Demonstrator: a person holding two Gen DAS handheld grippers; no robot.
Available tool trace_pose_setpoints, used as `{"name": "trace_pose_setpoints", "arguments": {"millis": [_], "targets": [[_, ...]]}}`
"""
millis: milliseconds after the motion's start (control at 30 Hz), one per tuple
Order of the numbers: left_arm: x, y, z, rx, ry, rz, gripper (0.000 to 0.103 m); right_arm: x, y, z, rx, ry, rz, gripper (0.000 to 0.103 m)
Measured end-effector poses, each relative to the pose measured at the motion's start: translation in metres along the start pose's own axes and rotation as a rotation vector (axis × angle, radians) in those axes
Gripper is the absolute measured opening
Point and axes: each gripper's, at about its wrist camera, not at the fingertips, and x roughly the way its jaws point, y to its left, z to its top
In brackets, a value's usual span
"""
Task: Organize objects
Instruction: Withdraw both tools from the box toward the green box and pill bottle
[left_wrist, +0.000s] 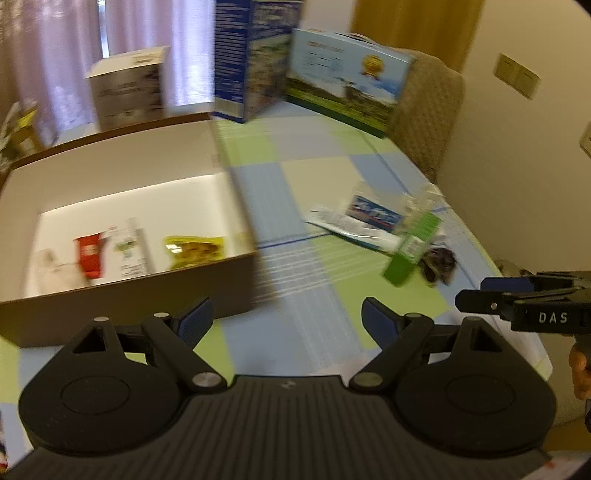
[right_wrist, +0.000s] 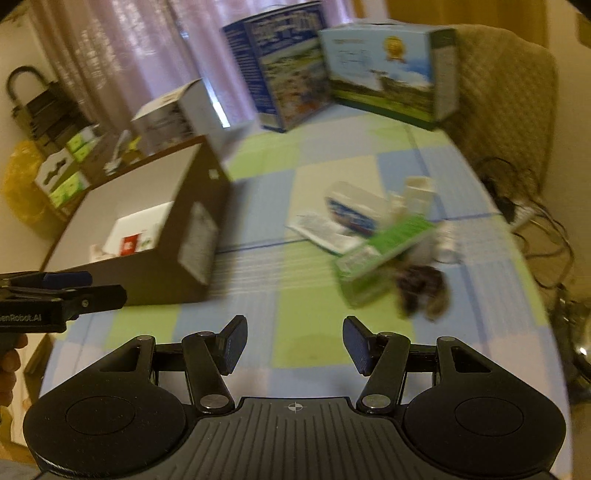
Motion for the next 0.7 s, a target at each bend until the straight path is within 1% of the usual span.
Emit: {"name": "trace_pose_setpoints", "arguments": {"millis": [233, 367, 433, 700], "targets": [[0.035, -0.056, 0.009, 0.092, 0.014, -0.06, 0.083, -0.018, -0.052, -0.004, 0.066, -0.017, -0.063, 0.055], [0.062, -0.084, 0.016, 0.144, 0.026, -0.084, 0.08, -0.025, -0.081, -0.008, 0.108, -0.013, -0.091, 0.055], [0.075, -0.095, 0.019, 0.169, 0.032, -0.092, 0.076, -0.027, -0.093, -0.009, 0.127, -0.014, -0.102, 0.055], [0.126, -0.137, 0.04, 0.283, 0.04, -0.115, 0.072, -0.032, -0.144, -0.011, 0.207, -0.017, -0.15, 0.055]]}}
